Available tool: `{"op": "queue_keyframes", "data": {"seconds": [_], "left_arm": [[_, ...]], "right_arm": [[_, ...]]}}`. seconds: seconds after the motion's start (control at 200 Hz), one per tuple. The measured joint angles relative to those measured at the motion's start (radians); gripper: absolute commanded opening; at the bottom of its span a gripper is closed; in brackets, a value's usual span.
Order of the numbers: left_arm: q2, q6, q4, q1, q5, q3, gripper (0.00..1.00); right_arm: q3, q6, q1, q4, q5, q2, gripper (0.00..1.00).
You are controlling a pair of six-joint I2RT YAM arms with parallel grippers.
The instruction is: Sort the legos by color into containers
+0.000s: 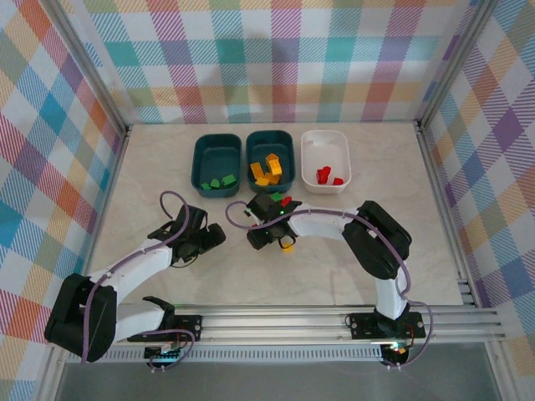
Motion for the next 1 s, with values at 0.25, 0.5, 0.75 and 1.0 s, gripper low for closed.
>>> {"op": "queue_keyframes", "data": {"seconds": [0.25,0.5,0.75,1.0], "left_arm": [[-0.016,0.005,-0.021,0.0,-0.005,0.0,0.9],[-0.002,0.007,-0.019,0.0,-0.006,0.002,0.89],[0.092,0.006,0.009,-0.045,0.039,0.035,0.88],[0.208,0.007,0.053,-0.213,0.058,0.131,0.87]], "right_arm": [[0.018,-0.031,-0.006,0.01,0.005,0.028,0.36],[-0.048,-0.021,-0.006,0.013,0.016,-0.048,0.33],[-0.054,-0.003,-0.086,0.016,0.08,-0.224,0.32],[0.027,0.14,-0.485,0.053,0.09,-0.179,0.33]]}}
